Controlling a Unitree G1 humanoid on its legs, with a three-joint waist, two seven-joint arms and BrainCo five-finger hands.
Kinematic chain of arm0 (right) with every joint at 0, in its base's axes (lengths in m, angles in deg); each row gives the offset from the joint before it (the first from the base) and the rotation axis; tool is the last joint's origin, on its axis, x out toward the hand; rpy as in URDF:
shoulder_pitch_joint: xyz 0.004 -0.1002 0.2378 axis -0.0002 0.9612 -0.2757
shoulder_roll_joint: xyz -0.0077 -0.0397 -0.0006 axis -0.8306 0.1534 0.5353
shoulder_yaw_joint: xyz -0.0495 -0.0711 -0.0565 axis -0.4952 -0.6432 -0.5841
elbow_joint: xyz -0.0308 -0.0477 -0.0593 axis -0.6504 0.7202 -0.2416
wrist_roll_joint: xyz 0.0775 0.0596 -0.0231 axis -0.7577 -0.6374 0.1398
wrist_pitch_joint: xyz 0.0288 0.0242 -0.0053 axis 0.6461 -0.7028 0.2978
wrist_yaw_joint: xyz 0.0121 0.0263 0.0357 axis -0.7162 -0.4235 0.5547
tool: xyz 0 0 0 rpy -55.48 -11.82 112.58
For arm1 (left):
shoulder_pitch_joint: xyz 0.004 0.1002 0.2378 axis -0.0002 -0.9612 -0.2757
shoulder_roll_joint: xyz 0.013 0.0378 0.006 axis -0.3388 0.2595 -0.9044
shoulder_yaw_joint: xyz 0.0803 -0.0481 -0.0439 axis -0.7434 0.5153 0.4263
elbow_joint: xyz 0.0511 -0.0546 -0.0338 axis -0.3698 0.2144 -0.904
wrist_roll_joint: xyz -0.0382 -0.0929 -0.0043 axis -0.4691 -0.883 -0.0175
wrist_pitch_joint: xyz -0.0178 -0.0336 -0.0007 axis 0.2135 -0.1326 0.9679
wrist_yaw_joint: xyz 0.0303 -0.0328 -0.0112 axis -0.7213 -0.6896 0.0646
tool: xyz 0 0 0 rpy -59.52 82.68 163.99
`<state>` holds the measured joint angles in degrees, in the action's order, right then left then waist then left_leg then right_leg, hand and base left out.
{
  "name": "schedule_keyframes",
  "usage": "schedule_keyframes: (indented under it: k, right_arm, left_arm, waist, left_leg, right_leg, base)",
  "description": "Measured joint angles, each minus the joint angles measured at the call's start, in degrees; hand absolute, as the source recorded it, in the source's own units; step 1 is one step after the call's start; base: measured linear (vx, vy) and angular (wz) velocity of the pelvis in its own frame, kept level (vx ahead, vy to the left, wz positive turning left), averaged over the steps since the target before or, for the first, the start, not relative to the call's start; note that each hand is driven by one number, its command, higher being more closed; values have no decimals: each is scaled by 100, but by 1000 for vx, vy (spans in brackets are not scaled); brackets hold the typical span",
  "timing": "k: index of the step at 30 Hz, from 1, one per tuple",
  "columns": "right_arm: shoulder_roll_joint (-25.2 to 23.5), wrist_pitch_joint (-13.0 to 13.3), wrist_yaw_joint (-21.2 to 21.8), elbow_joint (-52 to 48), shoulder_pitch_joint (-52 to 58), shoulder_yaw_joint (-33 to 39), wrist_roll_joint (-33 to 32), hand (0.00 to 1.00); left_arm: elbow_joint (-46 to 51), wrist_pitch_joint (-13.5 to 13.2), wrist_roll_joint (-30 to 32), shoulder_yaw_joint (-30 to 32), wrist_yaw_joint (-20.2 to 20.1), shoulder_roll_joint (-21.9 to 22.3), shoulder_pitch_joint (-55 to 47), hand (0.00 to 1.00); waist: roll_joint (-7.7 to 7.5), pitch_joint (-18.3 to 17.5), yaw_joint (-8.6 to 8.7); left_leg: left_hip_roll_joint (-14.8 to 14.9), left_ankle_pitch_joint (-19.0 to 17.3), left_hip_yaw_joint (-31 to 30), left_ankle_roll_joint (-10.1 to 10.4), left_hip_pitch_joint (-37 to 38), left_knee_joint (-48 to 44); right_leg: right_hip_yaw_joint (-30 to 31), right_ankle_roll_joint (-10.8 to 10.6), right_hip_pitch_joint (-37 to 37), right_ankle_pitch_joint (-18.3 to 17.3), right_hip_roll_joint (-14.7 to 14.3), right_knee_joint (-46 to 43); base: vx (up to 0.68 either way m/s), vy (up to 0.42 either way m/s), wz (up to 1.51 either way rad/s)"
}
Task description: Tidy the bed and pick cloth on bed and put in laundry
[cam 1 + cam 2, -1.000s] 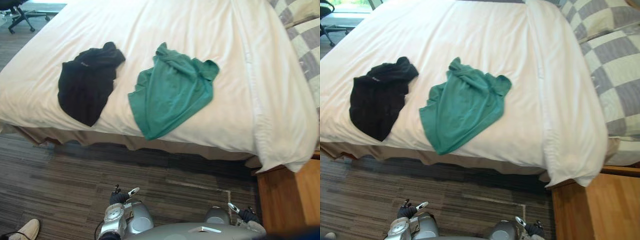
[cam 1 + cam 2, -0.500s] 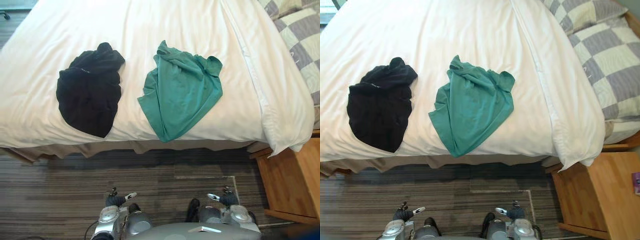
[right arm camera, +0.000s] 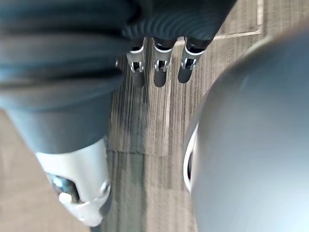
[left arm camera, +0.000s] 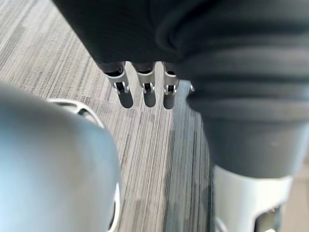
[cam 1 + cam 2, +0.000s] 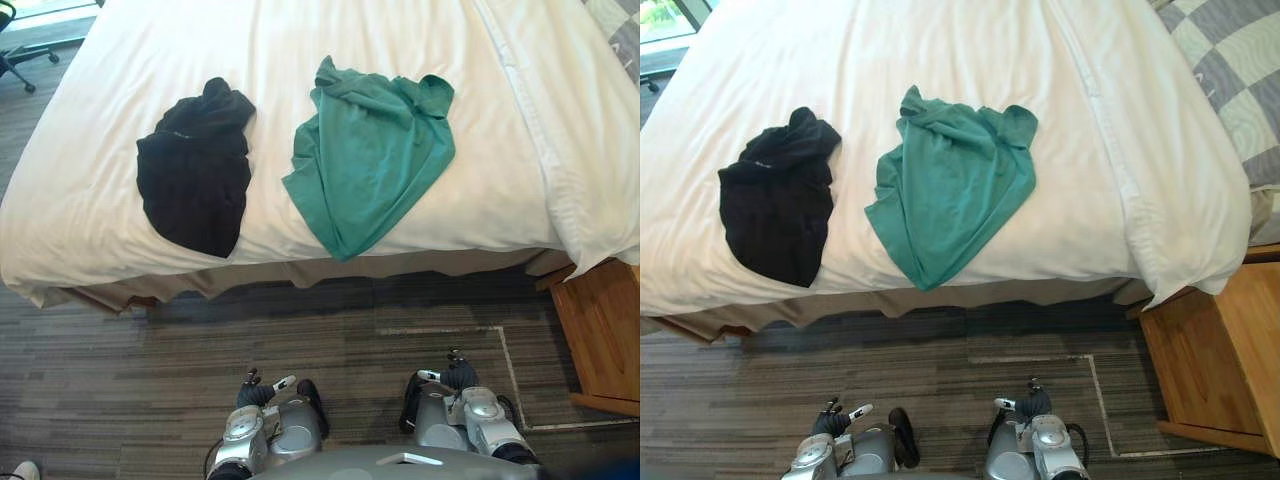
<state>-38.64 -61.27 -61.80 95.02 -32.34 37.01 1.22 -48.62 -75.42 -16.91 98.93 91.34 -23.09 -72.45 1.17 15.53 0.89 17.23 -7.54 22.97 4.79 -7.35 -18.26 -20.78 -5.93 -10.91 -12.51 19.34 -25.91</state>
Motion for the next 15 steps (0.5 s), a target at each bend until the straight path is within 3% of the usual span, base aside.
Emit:
schedule_keyframes:
  k: [2, 3, 4, 5, 6, 7, 8, 10, 11, 12, 13, 14, 15]
  right_arm:
    - [22, 7, -2, -120, 104, 85, -21, 0]
    - [5, 5, 3, -104, 103, 82, -120, 0]
    - [-19, 0, 7, -69, 103, 72, -116, 0]
    - [-140, -1, 21, 37, 153, 73, -109, 0]
    - [-296, -4, 38, 102, 183, 61, -111, 0]
    - [-360, -9, 38, 158, 167, 58, -100, 0]
    - [-390, -38, 39, 273, 70, -35, -97, 0]
    - [-428, -63, 68, 298, -40, -382, -90, 0]
    - [-482, -63, 112, 299, -86, -488, -84, 0]
    - [-535, -62, 167, 298, -166, -615, -74, 0]
    - [-563, -52, 203, 234, -172, -681, -64, 0]
    - [-571, -45, 213, 208, -157, -684, -58, 0]
    - [-475, -18, 218, 173, -176, -679, -60, 0]
  left_arm:
    - [1, -15, -1, 115, 6, 106, -16, 0]
    - [-8, -28, -1, 165, 4, 140, -24, 0]
    - [-8, -37, -1, 164, 4, 129, -30, 0]
    - [-13, -49, -11, 147, 7, 81, -80, 0]
    - [-23, -72, -44, 151, 6, -46, -119, 0]
    - [-39, -82, -64, 147, 7, -118, -111, 0]
    - [-90, -51, -76, 136, 9, -204, -101, 0]
    - [-88, -5, -71, 24, 11, -263, -140, 0]
    - [-89, 8, -60, -67, 7, -279, -140, 0]
    - [-97, 27, -42, -132, 2, -284, -102, 0]
    - [-158, 35, 2, -240, -3, -293, -24, 0]
    - [-207, 37, 3, -296, -9, -305, 24, 0]
    - [-263, 56, 23, -305, -32, -240, 106, 0]
  waist:
    - [96, -68, 66]
    - [138, -102, 58]
    - [143, -147, 26]
    - [-75, -308, 15]
    - [-280, -405, -27]
    - [-354, -417, -40]
    - [-421, -460, -82]
    - [-334, -485, -93]
    - [-294, -491, -87]
    - [-203, -458, -68]
    - [-125, -431, -12]
    - [-128, -431, 16]
    - [-103, -418, 85]
  left_leg:
    - [187, -1, 25, 0, -68, 5]
    - [240, 280, 158, 314, -92, -45]
    - [147, 306, 157, 376, -105, -43]
    - [-149, 194, 152, 334, -157, 21]
    - [-368, 146, 149, 255, -208, -12]
    - [-440, 125, 156, 237, -208, -37]
    - [-471, 69, 198, 201, -152, -15]
    - [-445, 138, 318, 89, 33, 242]
    - [-397, 161, 287, 57, 135, 407]
    - [-251, 226, 286, 54, 251, 594]
    - [-137, 335, 260, 90, 346, 786]
    - [-143, 396, 239, 107, 383, 869]
    - [-245, 457, 105, 142, 503, 1036]
  right_leg:
    - [-75, -277, 56, 100, 199, 38]
    - [-74, -487, 166, 213, 311, 160]
    - [-48, -623, 226, 296, 349, 277]
    - [48, -790, 311, 433, 457, 703]
    - [209, -690, 439, 678, 484, 1055]
    - [268, -649, 507, 831, 513, 1166]
    - [160, -300, 527, 1122, 517, 1251]
    - [-480, 205, 482, 1449, 465, 1158]
    - [-681, 157, 426, 1320, 295, 1009]
    - [-541, 84, 333, 1036, -269, 973]
    - [-233, 165, 238, 820, -937, 1126]
    - [-103, 226, 247, 802, -1202, 1377]
    - [42, 429, 551, 985, -1502, 1936]
  base:
    - [3, 390, 35]
    - [39, 423, 33]
    - [77, 423, 36]
    - [140, 377, 42]
    - [170, 348, 45]
    - [230, 329, 19]
    - [186, 237, -7]
    - [168, 167, -29]
    - [190, 90, -32]
    - [194, 30, -18]
    - [131, -38, -3]
    - [129, -100, 25]
    - [118, -53, 21]
